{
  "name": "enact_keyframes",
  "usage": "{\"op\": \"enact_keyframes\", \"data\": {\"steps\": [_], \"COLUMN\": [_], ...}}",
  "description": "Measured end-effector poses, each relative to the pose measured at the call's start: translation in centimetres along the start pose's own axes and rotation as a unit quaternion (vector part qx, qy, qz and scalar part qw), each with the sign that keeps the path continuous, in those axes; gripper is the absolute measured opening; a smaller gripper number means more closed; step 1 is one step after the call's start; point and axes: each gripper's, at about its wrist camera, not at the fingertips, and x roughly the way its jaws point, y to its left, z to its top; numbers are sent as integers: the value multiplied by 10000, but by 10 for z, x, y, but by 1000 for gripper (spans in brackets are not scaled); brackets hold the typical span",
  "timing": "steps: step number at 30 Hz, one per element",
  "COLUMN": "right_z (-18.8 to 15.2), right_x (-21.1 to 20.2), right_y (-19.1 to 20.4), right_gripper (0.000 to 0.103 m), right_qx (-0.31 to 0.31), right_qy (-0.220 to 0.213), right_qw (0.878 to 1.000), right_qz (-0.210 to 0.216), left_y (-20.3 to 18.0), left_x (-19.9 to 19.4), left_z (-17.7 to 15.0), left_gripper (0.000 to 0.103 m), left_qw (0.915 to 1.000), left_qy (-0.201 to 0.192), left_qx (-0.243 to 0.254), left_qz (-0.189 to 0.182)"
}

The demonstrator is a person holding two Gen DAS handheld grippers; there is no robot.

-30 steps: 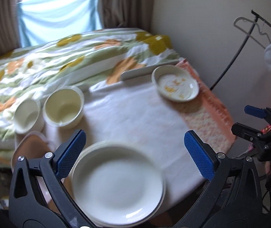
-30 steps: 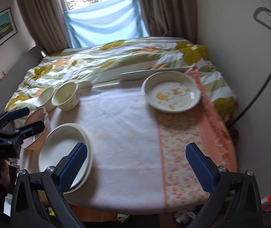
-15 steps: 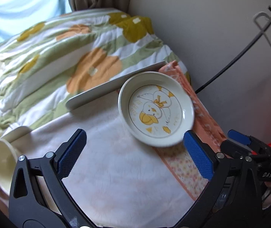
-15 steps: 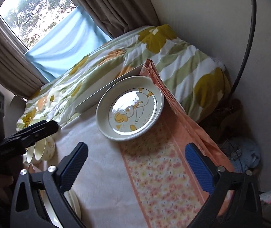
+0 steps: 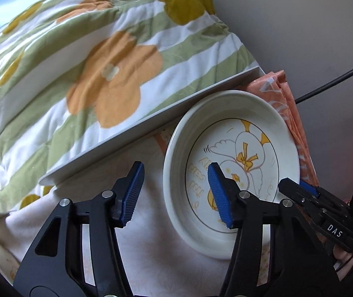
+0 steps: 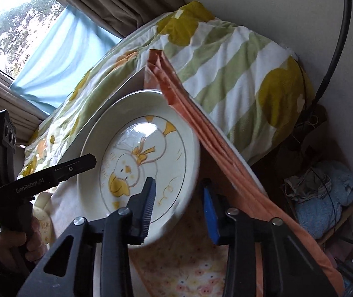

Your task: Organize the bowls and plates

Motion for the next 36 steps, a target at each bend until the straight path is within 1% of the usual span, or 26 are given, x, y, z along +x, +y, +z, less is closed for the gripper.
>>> {"op": "enact_keyframes", "data": {"steps": [1,2,4,5,7,9,11,12,14,18,22,26,31,36], "right_z": [1,2,4,4,5,6,6,7,7,7,7,7,5,-5], "right_x": [0,2,5,5,6,7,7,8,9,7,6,0,-16,-47], "right_y": [0,1,2,2,1,-1,0,2,4,2,5,11,23,45], "right_gripper": [32,30,24,22,14,14,13,11,11,11,11,11,11,11], "right_qx": [9,5,-17,-27,-27,-13,-83,-133,-263,-298,-470,-685,-951,-1150], "right_qy": [-15,-13,-20,-24,-34,-42,-52,-57,-56,-44,-18,-51,-165,-261], "right_qw": [10000,9999,9998,9997,9995,9995,9994,9993,9986,9989,9983,9971,9949,9929], "right_qz": [-46,-100,-197,-244,-309,-298,-330,-343,-458,-372,-344,-334,-296,-142], "left_y": [0,-1,-1,-2,-3,-3,-5,-7,-10,-10,-11,-10,-11,-10], "left_x": [1,2,5,6,8,10,8,8,6,2,-5,-16,-47,-97], "left_z": [0,2,4,4,5,4,2,1,0,-5,-12,-19,-31,-56], "left_gripper": [39,37,34,27,21,17,17,17,17,17,17,17,17,17], "left_qw": [10000,10000,10000,9999,9998,9997,9995,9992,9988,9988,9986,9988,9982,9958], "left_qy": [8,30,72,89,126,125,82,72,58,46,-49,-157,-411,-791], "left_qx": [13,26,58,82,127,167,234,288,363,335,283,157,60,-45], "left_qz": [4,-5,-4,18,87,147,216,262,313,343,435,428,438,449]}}
